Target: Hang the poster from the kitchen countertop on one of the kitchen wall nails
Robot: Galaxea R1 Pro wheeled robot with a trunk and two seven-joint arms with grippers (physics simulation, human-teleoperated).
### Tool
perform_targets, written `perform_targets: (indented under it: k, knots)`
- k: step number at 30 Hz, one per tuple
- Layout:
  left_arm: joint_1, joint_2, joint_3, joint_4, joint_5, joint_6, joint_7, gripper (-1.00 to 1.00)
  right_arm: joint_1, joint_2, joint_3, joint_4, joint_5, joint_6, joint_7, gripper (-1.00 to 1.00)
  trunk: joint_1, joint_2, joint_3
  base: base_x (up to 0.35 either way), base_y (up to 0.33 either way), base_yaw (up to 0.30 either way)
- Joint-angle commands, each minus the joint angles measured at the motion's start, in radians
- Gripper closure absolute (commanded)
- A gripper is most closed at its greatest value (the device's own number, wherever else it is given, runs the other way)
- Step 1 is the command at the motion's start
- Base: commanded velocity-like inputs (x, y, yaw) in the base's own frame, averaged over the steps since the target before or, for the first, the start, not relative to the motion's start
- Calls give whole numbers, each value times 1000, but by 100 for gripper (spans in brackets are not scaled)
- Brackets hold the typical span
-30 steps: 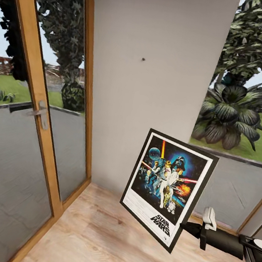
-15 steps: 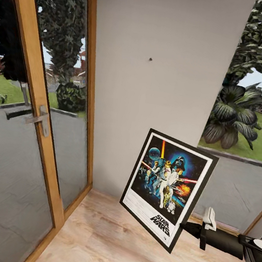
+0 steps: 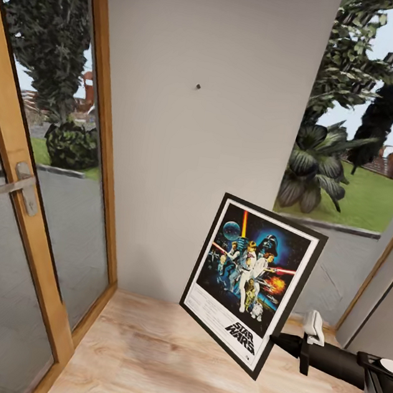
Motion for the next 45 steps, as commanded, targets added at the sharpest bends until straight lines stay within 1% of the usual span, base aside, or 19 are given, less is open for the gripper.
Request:
perform_targets:
  k: [1, 4, 8, 16, 21, 30, 35, 40, 45]
  knots:
    - [0, 1, -8, 0, 6, -7, -1, -100, -1, 0, -1, 0, 0, 15, 8, 100, 0, -1, 0, 1, 2, -300]
    - [0, 1, -7, 0, 6, -7, -1, -100, -1, 0, -1, 0, 0, 15, 7, 100, 0, -1, 2, 1, 1, -275]
    - [0, 1, -7, 0, 6, -7, -1, -100, -1, 0, -1, 0, 0, 15, 7, 100, 0, -1, 3, 2, 0, -115]
    - [0, 1, -7, 0, 6, -7, -1, -100, -1, 1, -2, 0, -2, 13, 8, 100, 0, -1, 3, 235, 0, -12]
    - [0, 1, -7, 0, 6, -7, -1, -100, -1, 1, -1, 0, -2, 14, 8, 100, 0, -1, 3, 83, 19, 0]
    - [0, 1, -8, 0, 5, -7, -1, -100, -1, 6, -1, 0, -2, 14, 8, 100, 0, -1, 3, 155, 222, -8]
    - [0, 1, -9, 0, 5, -7, -1, -100, -1, 7, -1, 0, -2, 15, 8, 100, 0, -1, 3, 156, 259, -190]
    - [0, 1, -8, 0, 6, -7, -1, -100, -1, 7, -2, 0, -2, 15, 8, 100, 0, -1, 3, 49, 62, -65]
    - [0, 1, -6, 0, 6, -7, -1, -100, -1, 7, -1, 0, -2, 15, 8, 100, 0, -1, 3, 227, 11, -11]
